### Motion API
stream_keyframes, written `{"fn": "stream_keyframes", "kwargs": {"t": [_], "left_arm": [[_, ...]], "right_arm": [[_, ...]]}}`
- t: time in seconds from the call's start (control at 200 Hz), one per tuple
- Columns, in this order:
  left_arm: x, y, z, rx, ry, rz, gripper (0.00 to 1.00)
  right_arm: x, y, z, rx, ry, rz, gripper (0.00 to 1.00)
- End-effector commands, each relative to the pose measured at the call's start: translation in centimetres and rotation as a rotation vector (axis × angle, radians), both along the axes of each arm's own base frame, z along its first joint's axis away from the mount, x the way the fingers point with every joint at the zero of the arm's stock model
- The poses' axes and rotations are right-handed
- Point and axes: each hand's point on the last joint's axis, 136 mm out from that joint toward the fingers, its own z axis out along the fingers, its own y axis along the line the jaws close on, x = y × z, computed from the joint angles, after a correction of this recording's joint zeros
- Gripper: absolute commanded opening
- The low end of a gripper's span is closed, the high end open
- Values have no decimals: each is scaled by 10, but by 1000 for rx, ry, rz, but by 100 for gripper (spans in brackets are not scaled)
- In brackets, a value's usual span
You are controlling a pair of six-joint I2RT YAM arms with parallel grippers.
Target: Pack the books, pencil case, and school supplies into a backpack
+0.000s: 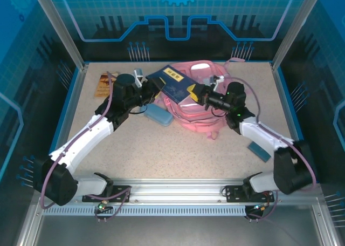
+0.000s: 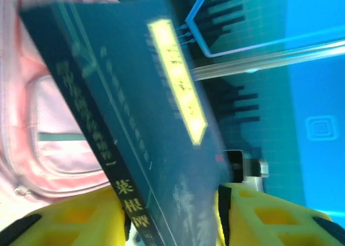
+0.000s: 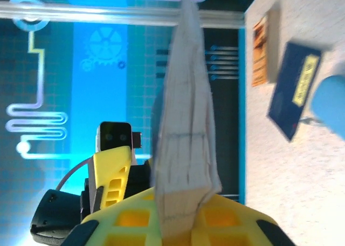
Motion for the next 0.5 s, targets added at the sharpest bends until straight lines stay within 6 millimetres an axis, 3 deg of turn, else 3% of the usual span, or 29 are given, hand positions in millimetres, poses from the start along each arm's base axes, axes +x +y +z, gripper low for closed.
{"fn": "stream_keyframes", "kwargs": {"t": [0.0,0.13,0.3,0.345,0.495], "left_arm": [[-9,-2,-33,161,54,-78,59],[-15,-11,-67,346,68,-182,73],[-20,-51,-98,600,6,-427,84],[-21,-64,-105,666,-11,-499,98],[-11,-104,-125,873,-93,-661,99]], "right_arm": [[-6,-43,-12,-289,-53,-102,9],[-24,-91,-13,-501,-69,-208,6],[-47,-148,-18,-728,-30,-326,4],[-54,-160,-20,-766,-15,-349,5],[-72,-194,-22,-848,37,-423,6]]}}
